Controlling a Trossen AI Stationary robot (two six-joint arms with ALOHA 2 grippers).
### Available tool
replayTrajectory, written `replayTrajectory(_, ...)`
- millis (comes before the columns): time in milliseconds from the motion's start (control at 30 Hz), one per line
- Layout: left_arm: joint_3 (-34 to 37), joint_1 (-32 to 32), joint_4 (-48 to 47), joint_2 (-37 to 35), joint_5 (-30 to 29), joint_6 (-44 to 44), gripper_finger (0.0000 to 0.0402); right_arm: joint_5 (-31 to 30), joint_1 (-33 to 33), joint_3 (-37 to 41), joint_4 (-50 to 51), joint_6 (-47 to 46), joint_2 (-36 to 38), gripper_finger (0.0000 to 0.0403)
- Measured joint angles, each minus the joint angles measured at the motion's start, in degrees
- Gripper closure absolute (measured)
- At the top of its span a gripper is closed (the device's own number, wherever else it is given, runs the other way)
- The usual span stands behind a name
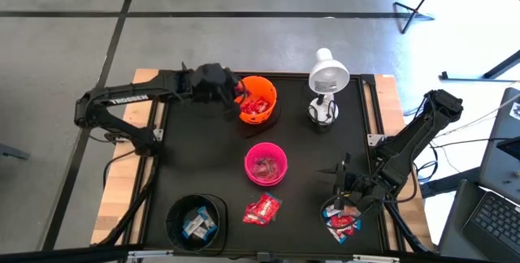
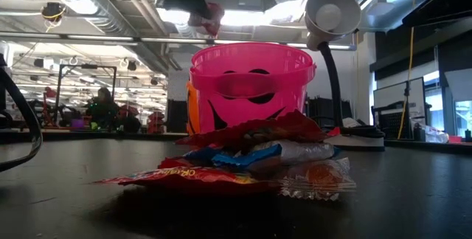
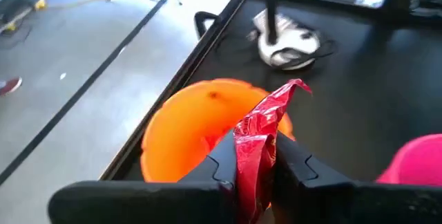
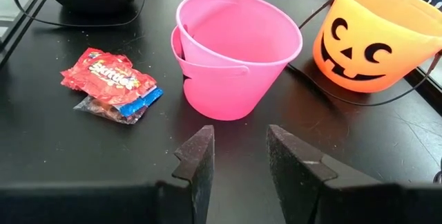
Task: Sort candy
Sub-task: Put the red candy into the orange bucket, then put the orange gummy into the pink bucket
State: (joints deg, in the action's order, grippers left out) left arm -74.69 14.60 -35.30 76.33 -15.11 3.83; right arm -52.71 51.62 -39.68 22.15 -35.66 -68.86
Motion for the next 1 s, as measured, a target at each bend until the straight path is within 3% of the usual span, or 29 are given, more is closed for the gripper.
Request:
replayTrajectory(300,-0.03,7.99,4.07,7.57,1.33,-0.06,0.0365,-0.04,-1.59,-0.38,-0.22,0.13,0.24,0.0272)
replayTrajectory(533,0.08,10.43,5.44,16.31,6.21,0.02,0.0356,5.74,-4.35,-3.04,0.39,2.07,0.26,0.0272)
replayTrajectory(900,-0.44,10.37,4.67,16.99,7.34,-1.48,0.0232,7.44,-4.87,-3.52,0.39,2.97,0.44,0.0272)
replayTrajectory(1000,-2.7,9.76,2.76,15.7,7.33,-1.83,0.0212,10.35,-4.9,-4.17,1.09,2.98,1.29,0.0272)
